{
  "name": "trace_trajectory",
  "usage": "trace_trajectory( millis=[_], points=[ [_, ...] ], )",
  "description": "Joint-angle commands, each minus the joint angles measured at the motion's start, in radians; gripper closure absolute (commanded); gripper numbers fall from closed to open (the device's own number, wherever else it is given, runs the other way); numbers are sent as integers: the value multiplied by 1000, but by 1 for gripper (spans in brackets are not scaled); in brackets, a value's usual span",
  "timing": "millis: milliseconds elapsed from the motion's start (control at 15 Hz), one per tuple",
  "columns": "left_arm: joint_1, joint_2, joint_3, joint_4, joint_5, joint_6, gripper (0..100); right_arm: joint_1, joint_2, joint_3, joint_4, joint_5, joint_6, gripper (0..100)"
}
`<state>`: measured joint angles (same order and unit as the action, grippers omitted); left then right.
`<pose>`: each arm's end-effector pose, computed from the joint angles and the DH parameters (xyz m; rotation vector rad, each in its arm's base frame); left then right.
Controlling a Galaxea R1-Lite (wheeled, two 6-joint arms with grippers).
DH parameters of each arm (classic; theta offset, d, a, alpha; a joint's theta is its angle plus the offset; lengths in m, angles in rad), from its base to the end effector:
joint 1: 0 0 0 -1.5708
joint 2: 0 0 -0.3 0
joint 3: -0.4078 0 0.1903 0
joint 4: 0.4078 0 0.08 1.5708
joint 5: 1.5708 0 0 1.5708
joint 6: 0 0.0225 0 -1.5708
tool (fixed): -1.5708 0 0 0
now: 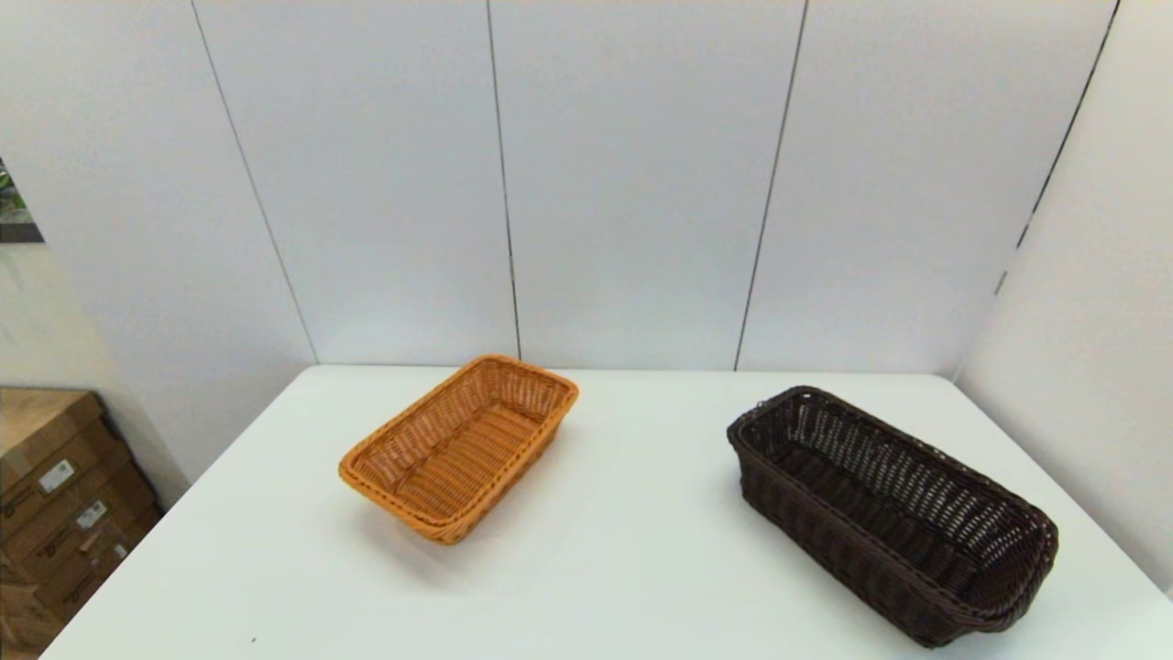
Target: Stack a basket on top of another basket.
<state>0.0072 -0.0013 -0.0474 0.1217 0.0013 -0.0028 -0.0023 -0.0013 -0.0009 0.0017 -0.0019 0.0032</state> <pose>-0.0270 -0.0002 0.0760 -0.0030 0.0730 0.0086 -0.0230 0.0000 0.0755 0.0032 -0.0005 -0.0042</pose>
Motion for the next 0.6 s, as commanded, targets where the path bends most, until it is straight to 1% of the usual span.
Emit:
trace_trajectory(
  millis=[67,600],
  points=[
    [0,1,0,1,0,0,0,-1,1,-1,0,0,0,0],
    [0,1,0,1,0,4,0,-1,1,-1,0,0,0,0]
  ],
)
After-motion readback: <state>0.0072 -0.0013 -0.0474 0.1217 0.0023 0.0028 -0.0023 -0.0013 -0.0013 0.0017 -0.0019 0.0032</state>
